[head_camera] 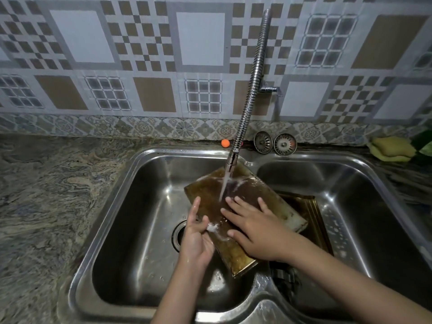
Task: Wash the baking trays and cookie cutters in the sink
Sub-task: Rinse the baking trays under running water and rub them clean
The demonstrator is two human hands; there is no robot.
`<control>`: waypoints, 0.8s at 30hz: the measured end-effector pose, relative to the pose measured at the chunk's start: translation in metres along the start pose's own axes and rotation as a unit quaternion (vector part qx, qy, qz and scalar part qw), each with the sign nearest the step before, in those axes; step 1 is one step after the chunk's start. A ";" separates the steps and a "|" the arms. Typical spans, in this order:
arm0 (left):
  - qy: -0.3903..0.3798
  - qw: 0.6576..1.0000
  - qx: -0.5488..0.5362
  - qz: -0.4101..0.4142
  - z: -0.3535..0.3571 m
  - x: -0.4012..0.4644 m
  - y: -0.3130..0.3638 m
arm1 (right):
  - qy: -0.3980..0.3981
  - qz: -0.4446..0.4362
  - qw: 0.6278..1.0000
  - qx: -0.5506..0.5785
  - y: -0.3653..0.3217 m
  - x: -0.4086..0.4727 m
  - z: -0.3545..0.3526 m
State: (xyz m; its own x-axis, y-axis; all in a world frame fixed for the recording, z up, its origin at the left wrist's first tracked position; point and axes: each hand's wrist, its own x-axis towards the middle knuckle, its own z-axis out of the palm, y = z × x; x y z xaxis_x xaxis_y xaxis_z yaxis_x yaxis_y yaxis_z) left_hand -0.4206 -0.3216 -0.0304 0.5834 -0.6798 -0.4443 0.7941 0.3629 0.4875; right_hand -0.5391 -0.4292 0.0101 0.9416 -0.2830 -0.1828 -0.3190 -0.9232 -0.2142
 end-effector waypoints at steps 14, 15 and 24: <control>-0.071 0.915 0.285 0.275 0.024 -0.013 0.045 | 0.163 0.003 0.966 0.200 -0.020 0.024 0.027; -0.065 0.916 0.287 0.273 0.024 -0.014 0.046 | 0.162 -0.009 0.965 0.206 -0.021 0.025 0.029; 0.025 0.983 0.158 0.095 0.015 -0.018 0.030 | 0.075 0.041 0.979 0.186 -0.015 0.047 0.002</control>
State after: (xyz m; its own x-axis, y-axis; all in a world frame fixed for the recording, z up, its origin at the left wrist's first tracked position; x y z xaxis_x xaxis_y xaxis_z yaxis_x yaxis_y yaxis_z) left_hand -0.4099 -0.3085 0.0034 0.7295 -0.5847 -0.3550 0.5822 0.2583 0.7709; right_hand -0.4900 -0.4284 0.0022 0.9072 -0.4138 -0.0763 -0.3856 -0.7451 -0.5442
